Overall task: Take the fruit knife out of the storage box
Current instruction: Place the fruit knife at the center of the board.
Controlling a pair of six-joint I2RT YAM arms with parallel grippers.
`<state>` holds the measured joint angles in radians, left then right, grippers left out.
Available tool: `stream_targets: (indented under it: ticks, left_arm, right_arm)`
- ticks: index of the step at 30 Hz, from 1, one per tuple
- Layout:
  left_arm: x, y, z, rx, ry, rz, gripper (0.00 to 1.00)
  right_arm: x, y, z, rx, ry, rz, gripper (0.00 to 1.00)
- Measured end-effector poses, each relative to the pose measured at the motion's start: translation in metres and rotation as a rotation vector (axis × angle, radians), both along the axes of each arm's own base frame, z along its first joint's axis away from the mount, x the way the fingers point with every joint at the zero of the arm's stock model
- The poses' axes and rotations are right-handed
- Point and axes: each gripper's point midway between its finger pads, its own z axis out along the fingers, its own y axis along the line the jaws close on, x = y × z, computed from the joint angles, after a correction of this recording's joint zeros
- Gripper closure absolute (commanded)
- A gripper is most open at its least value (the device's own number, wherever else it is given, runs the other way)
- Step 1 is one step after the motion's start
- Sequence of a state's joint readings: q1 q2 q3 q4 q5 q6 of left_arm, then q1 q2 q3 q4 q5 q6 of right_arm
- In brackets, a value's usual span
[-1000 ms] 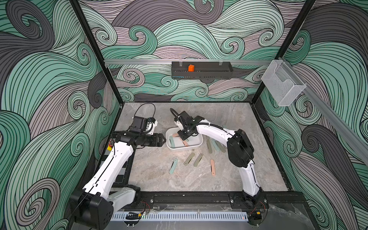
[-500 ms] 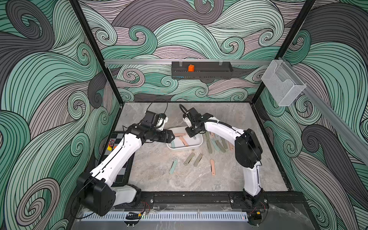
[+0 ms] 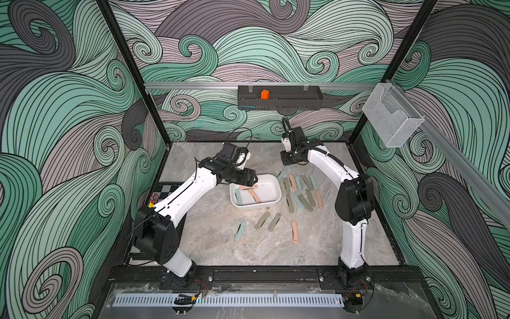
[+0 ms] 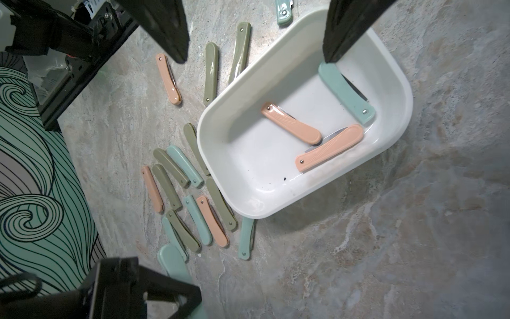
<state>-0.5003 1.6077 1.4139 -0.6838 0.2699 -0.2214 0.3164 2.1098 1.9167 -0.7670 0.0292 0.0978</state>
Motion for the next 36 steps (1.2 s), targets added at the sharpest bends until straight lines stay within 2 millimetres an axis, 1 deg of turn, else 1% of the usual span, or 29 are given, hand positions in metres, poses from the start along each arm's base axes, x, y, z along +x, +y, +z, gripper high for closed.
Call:
stream_targets:
  ticks: [3, 5, 8, 11, 14, 16, 19, 21, 24, 27, 29, 31, 33, 34, 36]
  left_arm:
    - [0.011, -0.01, -0.009, 0.005, 0.01, -0.007, 0.24]
    - [0.02, -0.016, -0.014, 0.008, 0.015, -0.009, 0.24]
    - [0.032, -0.023, -0.015, 0.006, 0.017, -0.011, 0.24]
    - [0.041, -0.03, -0.009, -0.005, 0.008, -0.016, 0.25]
    - [0.043, -0.031, -0.005, -0.011, 0.005, -0.019, 0.25]
    - [0.042, -0.031, -0.005, -0.012, 0.008, -0.022, 0.25]
    - [0.04, -0.031, -0.006, -0.009, 0.017, -0.025, 0.25]
    - [0.039, -0.031, -0.006, -0.009, 0.02, -0.027, 0.25]
    - [0.038, -0.031, -0.007, -0.007, 0.025, -0.028, 0.25]
    - [0.036, -0.029, -0.008, 0.0, 0.031, -0.031, 0.25]
    - [0.035, -0.027, -0.007, 0.009, 0.029, -0.03, 0.24]
    - [0.034, -0.023, -0.004, 0.022, 0.017, -0.026, 0.23]
    - [0.032, -0.017, 0.002, 0.036, -0.006, -0.018, 0.22]
    - [0.03, -0.014, 0.006, 0.042, -0.018, -0.012, 0.22]
    - [0.025, -0.005, 0.015, 0.052, -0.044, 0.003, 0.21]
  right_arm:
    - [0.024, -0.022, -0.018, 0.042, 0.03, -0.061, 0.88]
    - [0.039, -0.037, -0.036, 0.06, 0.057, -0.097, 0.87]
    - [0.056, -0.054, -0.059, 0.063, 0.092, -0.143, 0.83]
    - [0.069, -0.061, -0.079, 0.06, 0.119, -0.159, 0.8]
    - [0.075, -0.059, -0.094, 0.06, 0.144, -0.158, 0.78]
    - [0.076, -0.058, -0.1, 0.059, 0.159, -0.157, 0.77]
    - [0.07, -0.058, -0.109, 0.05, 0.194, -0.157, 0.77]
    - [0.067, -0.059, -0.11, 0.047, 0.206, -0.158, 0.76]
    - [0.065, -0.059, -0.109, 0.041, 0.209, -0.158, 0.69]
    - [0.06, -0.062, -0.111, 0.024, 0.22, -0.157, 0.52]
    - [0.053, -0.062, -0.109, 0.014, 0.231, -0.157, 0.39]
    - [0.046, -0.059, -0.101, 0.007, 0.232, -0.145, 0.28]
    - [0.037, -0.051, -0.086, 0.011, 0.226, -0.127, 0.18]
    - [0.032, -0.044, -0.075, 0.018, 0.214, -0.111, 0.16]
    - [0.022, -0.029, -0.056, 0.039, 0.195, -0.083, 0.15]
